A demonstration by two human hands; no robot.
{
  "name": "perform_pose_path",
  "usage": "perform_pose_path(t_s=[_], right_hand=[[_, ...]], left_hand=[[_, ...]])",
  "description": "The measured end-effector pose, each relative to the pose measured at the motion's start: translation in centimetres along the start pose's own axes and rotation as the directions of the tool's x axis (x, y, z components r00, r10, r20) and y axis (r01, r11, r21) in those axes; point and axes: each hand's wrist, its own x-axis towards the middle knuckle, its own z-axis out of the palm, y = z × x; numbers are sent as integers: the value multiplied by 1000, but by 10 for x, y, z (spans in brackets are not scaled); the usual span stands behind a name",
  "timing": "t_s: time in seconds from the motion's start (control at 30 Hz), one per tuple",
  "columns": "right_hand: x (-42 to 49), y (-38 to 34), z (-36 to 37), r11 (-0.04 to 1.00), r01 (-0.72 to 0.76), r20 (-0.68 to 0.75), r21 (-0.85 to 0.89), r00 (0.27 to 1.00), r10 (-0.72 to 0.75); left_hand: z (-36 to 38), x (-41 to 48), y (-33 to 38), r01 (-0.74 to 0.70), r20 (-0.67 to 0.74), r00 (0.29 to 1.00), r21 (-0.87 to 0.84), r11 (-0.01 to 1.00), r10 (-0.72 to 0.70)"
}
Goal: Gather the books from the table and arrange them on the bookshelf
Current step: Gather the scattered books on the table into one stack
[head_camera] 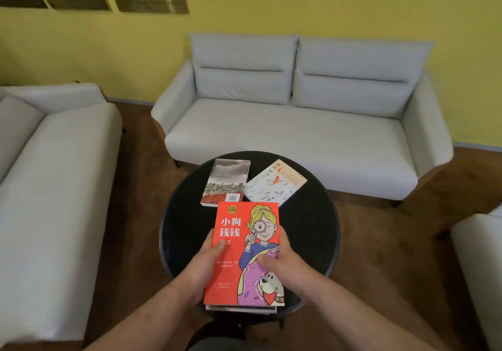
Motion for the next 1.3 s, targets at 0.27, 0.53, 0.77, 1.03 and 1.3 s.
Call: perform_pose_path(t_s=[0.27,0.53,0.77,1.03,1.3], right_hand=[[8,14,3,994,108,-95,3,990,-107],[29,9,-22,751,272,22,-602,946,-324],[49,6,-37,708,311,-89,-634,880,-466],[141,-33,-73,964,60,-452,-259,875,-176],[223,-3,-88,441,-147,-122,-886,989,85]], left_hand=[[-19,8,-5,17,23,1000,75,997,-19],[-32,21,11,30,39,998,204,979,-39],[-51,53,19,12,26,999,276,961,-20],[-75,173,66,19,-262,963,298,955,62],[-81,272,63,278,-395,918,565,777,-41]])
